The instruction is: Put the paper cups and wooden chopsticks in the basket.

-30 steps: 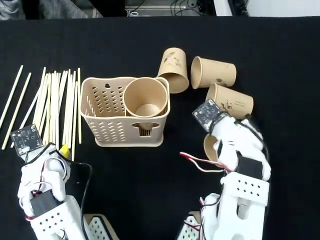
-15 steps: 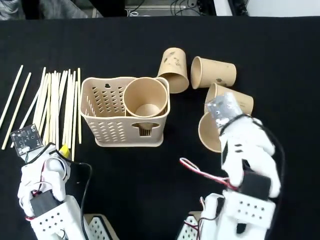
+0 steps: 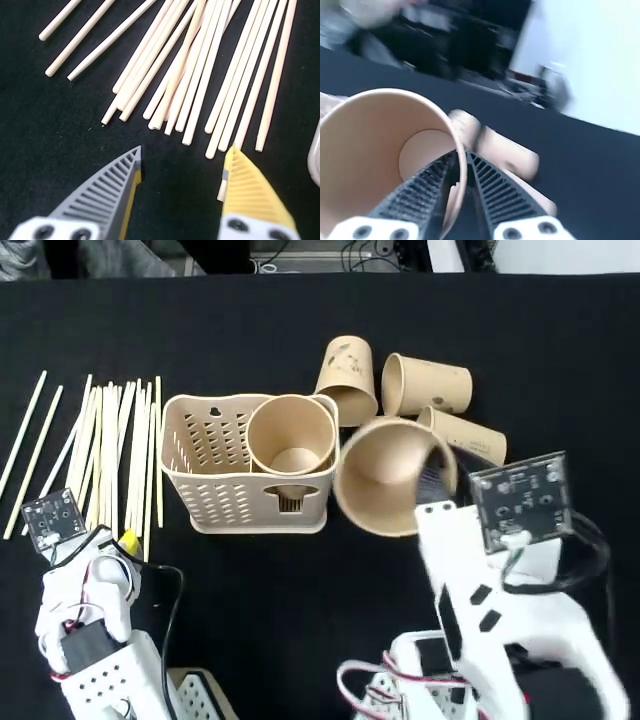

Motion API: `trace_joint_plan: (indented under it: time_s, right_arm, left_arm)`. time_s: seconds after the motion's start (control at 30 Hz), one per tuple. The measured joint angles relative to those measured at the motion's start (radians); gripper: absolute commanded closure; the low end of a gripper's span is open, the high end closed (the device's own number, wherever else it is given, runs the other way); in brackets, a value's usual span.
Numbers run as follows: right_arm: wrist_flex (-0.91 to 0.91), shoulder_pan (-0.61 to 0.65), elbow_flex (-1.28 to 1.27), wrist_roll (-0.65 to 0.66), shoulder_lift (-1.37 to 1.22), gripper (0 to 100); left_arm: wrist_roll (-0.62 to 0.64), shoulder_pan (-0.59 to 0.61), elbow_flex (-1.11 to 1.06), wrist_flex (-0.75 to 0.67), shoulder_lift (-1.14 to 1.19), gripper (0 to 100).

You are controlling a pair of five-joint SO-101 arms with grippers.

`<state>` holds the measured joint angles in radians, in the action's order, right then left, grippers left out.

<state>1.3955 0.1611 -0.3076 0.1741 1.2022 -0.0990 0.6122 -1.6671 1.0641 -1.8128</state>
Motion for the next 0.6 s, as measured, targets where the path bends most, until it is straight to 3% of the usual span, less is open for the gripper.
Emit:
trace_joint_plan:
  time_s: [0.23, 0.6]
  right_arm:
    - [0.009, 0.256, 0.244, -0.083, -0.322, 98.7]
    - [0.009, 0.275, 0.311, -0.051, -0.615, 98.7]
  left_arm:
    - [0.000, 0.000, 0.000, 0.000, 0.000, 74]
    - [0.000, 0.000, 0.000, 0.000, 0.000, 74]
